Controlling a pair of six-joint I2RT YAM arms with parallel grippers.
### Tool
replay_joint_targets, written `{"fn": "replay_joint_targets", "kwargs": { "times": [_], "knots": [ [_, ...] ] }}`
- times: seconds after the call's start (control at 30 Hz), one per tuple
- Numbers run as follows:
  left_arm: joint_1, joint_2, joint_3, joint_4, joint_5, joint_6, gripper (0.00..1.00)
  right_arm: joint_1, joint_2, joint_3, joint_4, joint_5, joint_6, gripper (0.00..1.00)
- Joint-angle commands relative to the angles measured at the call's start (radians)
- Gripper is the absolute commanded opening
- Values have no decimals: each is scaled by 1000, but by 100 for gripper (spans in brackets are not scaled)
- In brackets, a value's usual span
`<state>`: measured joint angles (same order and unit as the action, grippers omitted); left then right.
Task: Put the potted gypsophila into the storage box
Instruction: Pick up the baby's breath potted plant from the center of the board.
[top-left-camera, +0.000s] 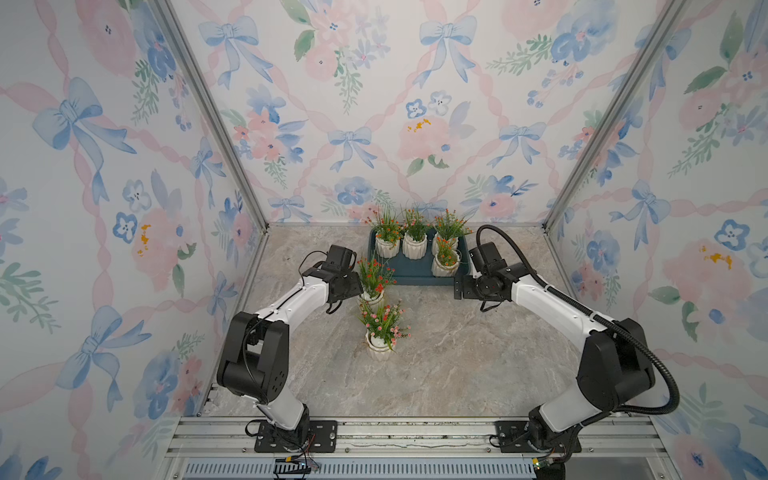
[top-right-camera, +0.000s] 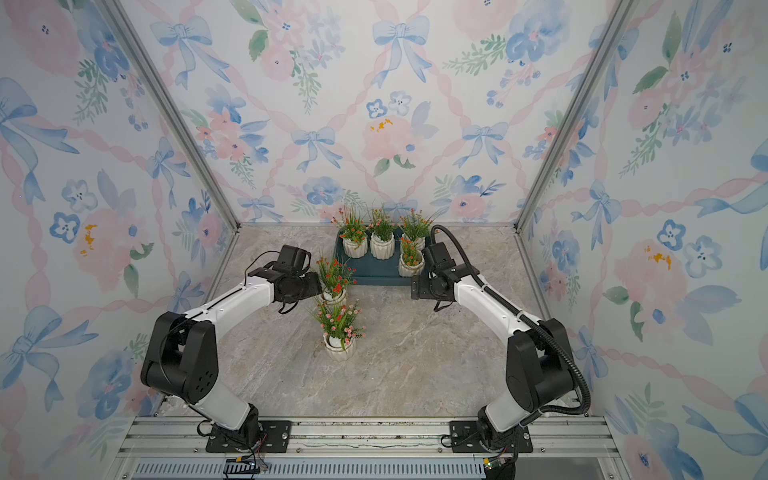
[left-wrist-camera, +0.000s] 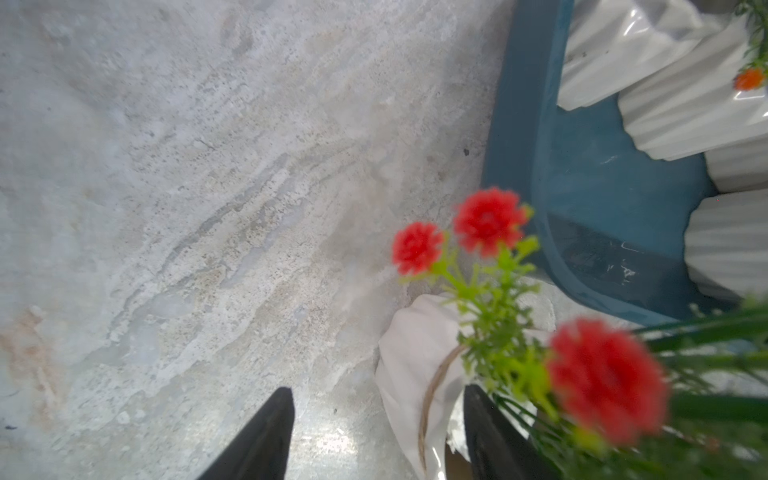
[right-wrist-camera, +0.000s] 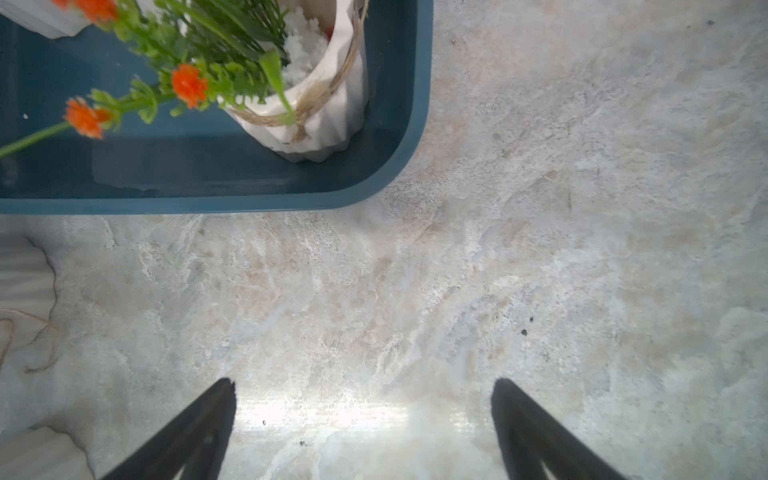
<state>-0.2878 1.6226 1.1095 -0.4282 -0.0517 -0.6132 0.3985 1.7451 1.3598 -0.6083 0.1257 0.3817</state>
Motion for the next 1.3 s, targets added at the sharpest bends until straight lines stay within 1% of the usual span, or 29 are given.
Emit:
{"fn": "replay_joint_targets", "kwargs": {
  "times": [0.0, 0.4, 0.63, 0.93, 1.27],
  "knots": [
    [-3, 26, 21, -24, -19, 16, 62, -13, 13, -19, 11, -17, 17, 97],
    [-32, 81, 71, -23, -4, 7, 60, -14, 39, -20, 13, -41, 31, 98],
    [-45, 114, 82, -24, -2, 0, 54, -16, 38, -31, 14, -35, 29, 99],
    [-47, 97, 74, -45, -8, 23, 51, -22, 47, -34, 11, -35, 26, 99],
    [-45, 80, 86, -66, -22, 37, 52, -24, 63, -32, 15, -49, 35, 99]
  ]
}}
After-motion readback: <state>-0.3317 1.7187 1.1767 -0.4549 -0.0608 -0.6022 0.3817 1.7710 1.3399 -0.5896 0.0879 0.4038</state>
